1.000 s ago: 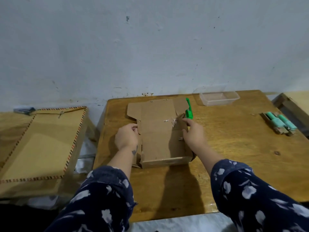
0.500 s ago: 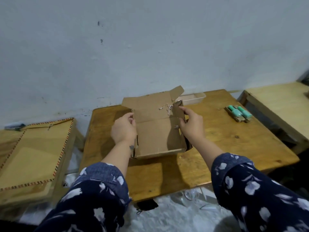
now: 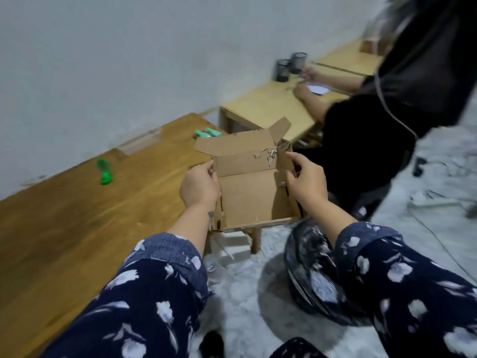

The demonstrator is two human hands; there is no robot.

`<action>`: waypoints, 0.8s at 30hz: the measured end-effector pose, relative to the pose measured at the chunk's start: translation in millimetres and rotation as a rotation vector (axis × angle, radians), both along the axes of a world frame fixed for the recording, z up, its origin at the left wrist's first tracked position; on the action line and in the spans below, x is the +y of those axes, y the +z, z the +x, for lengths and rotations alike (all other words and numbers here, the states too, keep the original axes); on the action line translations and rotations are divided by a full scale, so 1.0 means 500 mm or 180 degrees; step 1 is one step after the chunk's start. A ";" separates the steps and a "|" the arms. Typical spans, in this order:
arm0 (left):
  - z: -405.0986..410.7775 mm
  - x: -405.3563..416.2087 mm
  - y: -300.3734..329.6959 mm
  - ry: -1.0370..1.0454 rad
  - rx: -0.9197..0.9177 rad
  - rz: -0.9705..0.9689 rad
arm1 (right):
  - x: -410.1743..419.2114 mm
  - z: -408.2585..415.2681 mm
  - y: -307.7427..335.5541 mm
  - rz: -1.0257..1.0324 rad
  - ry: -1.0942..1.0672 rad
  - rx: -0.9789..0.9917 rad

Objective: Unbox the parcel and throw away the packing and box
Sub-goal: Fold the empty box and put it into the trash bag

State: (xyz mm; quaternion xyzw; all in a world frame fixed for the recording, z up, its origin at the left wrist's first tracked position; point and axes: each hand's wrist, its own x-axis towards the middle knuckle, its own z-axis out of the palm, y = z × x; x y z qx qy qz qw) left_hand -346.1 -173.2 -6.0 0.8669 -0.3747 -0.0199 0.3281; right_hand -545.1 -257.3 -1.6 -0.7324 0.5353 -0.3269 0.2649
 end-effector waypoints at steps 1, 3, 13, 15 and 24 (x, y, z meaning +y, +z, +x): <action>-0.043 -0.026 -0.010 -0.0180 0.0022 0.0031 | -0.007 -0.049 -0.013 0.0029 -0.0171 0.0039; -0.129 -0.076 -0.031 -0.0539 0.0072 0.0099 | -0.020 -0.143 -0.041 0.0108 -0.0500 0.0102; -0.428 -0.268 -0.227 -0.1955 0.0339 0.0736 | -0.048 -0.462 -0.242 0.0880 -0.1669 0.0233; -0.461 -0.305 -0.291 -0.2056 0.0267 0.0933 | -0.061 -0.491 -0.300 0.1081 -0.1771 0.0244; -0.521 -0.367 -0.685 -0.2258 0.0243 0.1826 | -0.099 -0.536 -0.692 0.2017 -0.1702 0.0291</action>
